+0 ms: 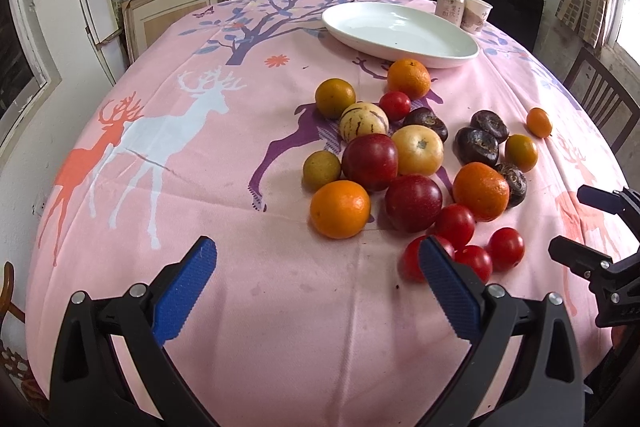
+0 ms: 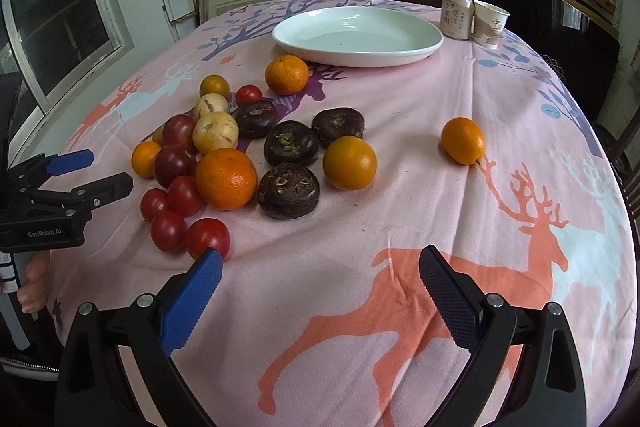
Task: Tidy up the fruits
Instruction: 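Grasp a small orange with the left tool while the right tool grasps a red cherry tomato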
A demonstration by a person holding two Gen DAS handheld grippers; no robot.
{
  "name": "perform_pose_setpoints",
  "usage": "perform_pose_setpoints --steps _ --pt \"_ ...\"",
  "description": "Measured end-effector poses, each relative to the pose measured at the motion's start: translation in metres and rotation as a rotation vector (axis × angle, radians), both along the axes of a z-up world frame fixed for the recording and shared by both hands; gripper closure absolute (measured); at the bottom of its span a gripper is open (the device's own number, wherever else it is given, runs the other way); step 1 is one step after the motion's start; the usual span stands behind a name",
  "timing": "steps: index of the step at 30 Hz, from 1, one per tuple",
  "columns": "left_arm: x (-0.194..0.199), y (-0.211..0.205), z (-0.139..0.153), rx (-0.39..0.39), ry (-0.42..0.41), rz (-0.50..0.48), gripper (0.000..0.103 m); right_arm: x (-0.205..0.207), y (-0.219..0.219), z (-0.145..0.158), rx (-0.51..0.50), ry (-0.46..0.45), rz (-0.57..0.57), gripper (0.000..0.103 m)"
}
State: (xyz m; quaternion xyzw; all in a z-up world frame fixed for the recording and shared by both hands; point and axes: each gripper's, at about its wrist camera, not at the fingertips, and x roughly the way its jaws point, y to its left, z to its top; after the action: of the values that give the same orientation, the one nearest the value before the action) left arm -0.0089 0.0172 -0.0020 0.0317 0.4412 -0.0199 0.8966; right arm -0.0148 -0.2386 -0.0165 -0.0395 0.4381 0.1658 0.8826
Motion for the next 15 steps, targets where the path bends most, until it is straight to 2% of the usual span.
perform_pose_setpoints --steps 2,5,8,9,10,13,15 --pt "-0.001 0.005 -0.001 0.006 -0.002 0.001 0.004 0.0 0.01 -0.001 -0.009 0.016 0.048 0.004" --pt "0.0 0.014 -0.004 0.002 0.011 0.006 0.004 0.0 0.029 -0.004 -0.015 0.038 0.126 0.014" --pt "0.001 0.02 -0.007 -0.011 0.028 0.014 0.004 0.004 0.044 -0.011 -0.059 0.059 0.157 0.024" --pt "0.002 0.021 -0.007 -0.014 0.031 0.014 0.004 0.006 0.048 -0.013 -0.06 0.067 0.162 0.036" --pt "0.003 0.022 -0.008 -0.017 0.033 0.012 0.004 0.008 0.051 -0.013 -0.062 0.068 0.163 0.044" --pt "0.007 0.02 -0.01 -0.024 0.046 0.005 0.004 0.01 0.059 -0.013 -0.09 0.052 0.179 0.048" --pt "0.01 0.017 -0.012 -0.018 0.055 -0.002 0.004 0.009 0.061 -0.012 -0.056 0.057 0.216 0.068"
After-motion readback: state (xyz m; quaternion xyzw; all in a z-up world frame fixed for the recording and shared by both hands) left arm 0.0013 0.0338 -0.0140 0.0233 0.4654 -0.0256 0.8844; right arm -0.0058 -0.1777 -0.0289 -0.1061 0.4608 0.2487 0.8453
